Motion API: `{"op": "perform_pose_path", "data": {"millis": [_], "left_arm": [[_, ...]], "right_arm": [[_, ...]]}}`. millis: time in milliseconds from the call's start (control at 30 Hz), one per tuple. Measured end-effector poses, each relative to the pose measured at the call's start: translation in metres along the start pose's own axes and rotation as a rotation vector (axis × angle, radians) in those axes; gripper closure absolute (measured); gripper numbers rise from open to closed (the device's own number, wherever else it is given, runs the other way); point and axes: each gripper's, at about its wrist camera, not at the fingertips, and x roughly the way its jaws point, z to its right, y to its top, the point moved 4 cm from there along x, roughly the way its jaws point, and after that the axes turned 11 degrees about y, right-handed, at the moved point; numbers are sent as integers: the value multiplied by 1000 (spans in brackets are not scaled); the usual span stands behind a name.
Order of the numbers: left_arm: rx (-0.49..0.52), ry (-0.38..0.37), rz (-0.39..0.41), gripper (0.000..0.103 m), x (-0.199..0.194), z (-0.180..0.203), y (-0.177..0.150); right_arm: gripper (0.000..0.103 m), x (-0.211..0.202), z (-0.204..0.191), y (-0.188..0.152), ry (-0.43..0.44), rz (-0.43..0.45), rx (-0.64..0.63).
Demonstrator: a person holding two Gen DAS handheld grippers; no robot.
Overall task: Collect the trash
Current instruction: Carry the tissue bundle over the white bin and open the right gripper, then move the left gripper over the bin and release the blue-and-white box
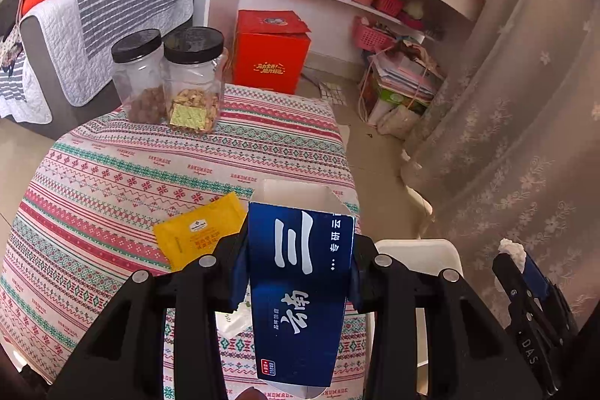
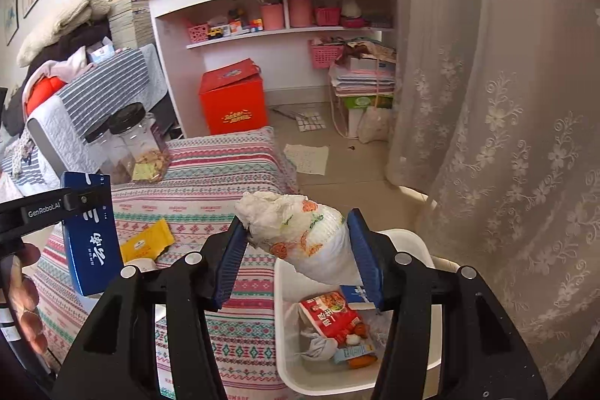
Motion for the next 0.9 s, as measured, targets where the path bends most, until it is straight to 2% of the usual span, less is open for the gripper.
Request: {"op": "perform_pose_path", "data": {"millis": [300,433,500,700,900], "left_arm": [[69,-59,-13,63,3,59,-11],[104,-90,-24,63,5,92,-17],[128,-106,-25,63,6,107,-20],[164,-145,-44,63,13,142,-31],[194,-196,-64,63,22,169,-39]], "right_arm": [[51,-8,59,-14,-130,-23,85],[47,-14,84,-18,-175,-28,112],[36,-17,96,-20,-190,-26,129],[15,-31,126,-25,-254,1,167],[10,-37,150,-27,-299,10,214]]}}
